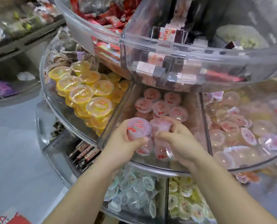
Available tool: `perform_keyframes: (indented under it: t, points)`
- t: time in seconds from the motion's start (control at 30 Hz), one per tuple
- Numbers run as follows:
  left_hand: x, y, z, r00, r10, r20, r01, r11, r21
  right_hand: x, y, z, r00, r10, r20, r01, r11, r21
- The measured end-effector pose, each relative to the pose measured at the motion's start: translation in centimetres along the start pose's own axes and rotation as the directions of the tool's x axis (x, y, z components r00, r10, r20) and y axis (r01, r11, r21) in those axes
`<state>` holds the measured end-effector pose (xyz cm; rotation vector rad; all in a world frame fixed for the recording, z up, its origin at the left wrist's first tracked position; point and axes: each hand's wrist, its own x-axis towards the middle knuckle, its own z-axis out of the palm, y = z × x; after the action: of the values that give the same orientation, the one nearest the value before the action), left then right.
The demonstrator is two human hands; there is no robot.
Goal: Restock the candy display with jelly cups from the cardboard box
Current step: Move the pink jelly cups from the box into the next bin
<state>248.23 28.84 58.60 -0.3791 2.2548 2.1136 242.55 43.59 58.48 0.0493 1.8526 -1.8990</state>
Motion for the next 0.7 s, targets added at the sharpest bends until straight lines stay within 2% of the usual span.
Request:
perform_keyframes:
  t: [0.13, 0.3, 0.43, 0.53, 0.63, 0.7]
  points:
    - [2.6, 0.0, 0.9, 0.998, 0.000, -0.069, 0.006, 0.996, 0.087, 1.2, 1.0, 0.2, 0.976, -0.030, -0.217, -0.009, 0.984, -0.177]
    - [4.3, -1.5, 1.8, 0.970, -0.116, -0.214, 0.144, 0.983, 0.118, 1.5, 2.4, 0.3, 0.981, -0.066, -0.181, 0.015, 0.963, -0.270]
    - [4.7, -1.6, 2.1, 0.953, -0.134, -0.272, 0.197, 0.955, 0.220, 1.6, 2.8, 0.4, 0.981, -0.104, -0.166, 0.039, 0.933, -0.358]
    - [4.5, -1.2, 2.0, 0.950, -0.208, -0.233, 0.258, 0.942, 0.215, 1.5, 2.7, 0.6, 0.962, -0.142, -0.235, 0.048, 0.930, -0.364]
    - [3.9, -0.7, 1.5, 0.938, -0.318, -0.137, 0.334, 0.934, 0.125, 1.6, 2.7, 0.5, 0.980, -0.117, -0.162, 0.024, 0.873, -0.487]
    - [3.5, -0.4, 0.9, 0.928, -0.361, -0.091, 0.368, 0.927, 0.077, 1.6, 2.8, 0.3, 0.991, -0.045, -0.128, -0.021, 0.884, -0.467]
